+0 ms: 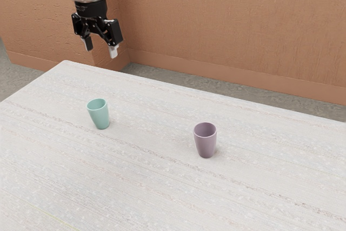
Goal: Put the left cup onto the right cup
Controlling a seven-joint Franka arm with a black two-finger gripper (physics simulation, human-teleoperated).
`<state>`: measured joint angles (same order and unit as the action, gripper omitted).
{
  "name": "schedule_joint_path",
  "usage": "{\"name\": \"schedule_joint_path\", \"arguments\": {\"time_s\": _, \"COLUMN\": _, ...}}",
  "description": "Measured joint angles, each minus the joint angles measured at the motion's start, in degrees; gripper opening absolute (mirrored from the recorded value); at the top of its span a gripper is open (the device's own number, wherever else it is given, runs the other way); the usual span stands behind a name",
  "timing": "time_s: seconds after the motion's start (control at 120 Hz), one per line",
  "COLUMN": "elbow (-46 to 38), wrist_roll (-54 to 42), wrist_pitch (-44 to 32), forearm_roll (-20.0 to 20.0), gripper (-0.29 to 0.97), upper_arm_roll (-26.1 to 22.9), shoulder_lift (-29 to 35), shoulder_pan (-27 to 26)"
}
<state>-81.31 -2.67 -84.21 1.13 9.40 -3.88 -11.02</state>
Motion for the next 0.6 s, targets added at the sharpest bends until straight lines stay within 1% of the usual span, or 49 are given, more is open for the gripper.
{"name": "schedule_joint_path", "arguments": {"time_s": 0.308, "elbow": -0.22, "wrist_roll": -0.14, "wrist_pitch": 0.12, "forearm_roll": 0.07, "gripper": 0.68, "upper_arm_roll": 0.13, "shoulder_lift": 0.27, "shoulder_pan": -0.10}}
{"name": "schedule_joint_path", "arguments": {"time_s": 0.6, "elbow": -1.66, "wrist_roll": -0.30, "wrist_pitch": -0.06, "forearm_roll": 0.13, "gripper": 0.68, "upper_arm_roll": 2.49, "shoulder_lift": 0.01, "shoulder_pan": 0.28}}
